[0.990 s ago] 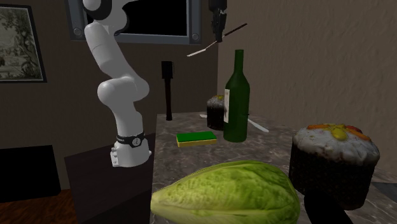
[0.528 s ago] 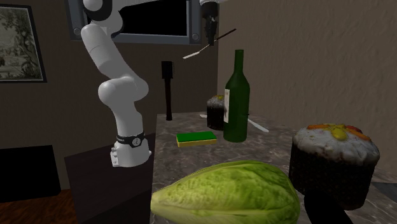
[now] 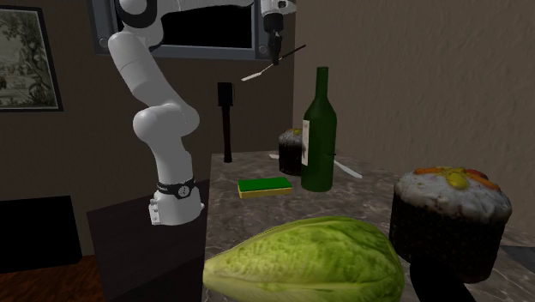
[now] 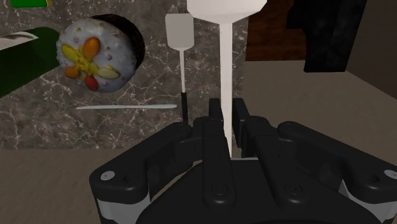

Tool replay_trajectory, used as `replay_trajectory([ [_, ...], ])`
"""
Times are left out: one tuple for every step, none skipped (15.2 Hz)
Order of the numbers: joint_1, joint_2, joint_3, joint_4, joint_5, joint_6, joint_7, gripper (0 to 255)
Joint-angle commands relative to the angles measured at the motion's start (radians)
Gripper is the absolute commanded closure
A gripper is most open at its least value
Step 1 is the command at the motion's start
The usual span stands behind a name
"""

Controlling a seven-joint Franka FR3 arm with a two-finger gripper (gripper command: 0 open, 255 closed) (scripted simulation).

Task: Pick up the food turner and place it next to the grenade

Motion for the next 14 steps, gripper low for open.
replay_trajectory([
  [0.006, 0.013, 0.048, 0.025, 0.011, -0.001, 0.059, 255],
  [0.007, 0.022, 0.073, 0.039, 0.014, -0.002, 0.086, 255],
  [0.009, 0.014, 0.072, 0.019, 0.018, 0.011, 0.083, 255],
  [0.011, 0.006, 0.071, -0.001, 0.021, 0.024, 0.08, 255],
  [0.014, -0.001, 0.071, -0.02, 0.024, 0.037, 0.077, 255],
  [0.016, -0.008, 0.07, -0.04, 0.027, 0.049, 0.075, 255],
  [0.018, -0.014, 0.07, -0.059, 0.03, 0.062, 0.072, 255],
  [0.02, -0.021, 0.07, -0.077, 0.033, 0.074, 0.069, 255],
  [0.022, -0.027, 0.071, -0.096, 0.036, 0.087, 0.067, 255],
  [0.024, -0.033, 0.071, -0.114, 0.039, 0.099, 0.065, 255],
  [0.026, -0.039, 0.072, -0.131, 0.042, 0.112, 0.063, 255],
  [0.028, -0.044, 0.072, -0.149, 0.045, 0.124, 0.06, 255],
  [0.03, -0.049, 0.073, -0.166, 0.047, 0.137, 0.058, 255],
  [0.032, -0.054, 0.074, -0.183, 0.05, 0.149, 0.056, 255],
])
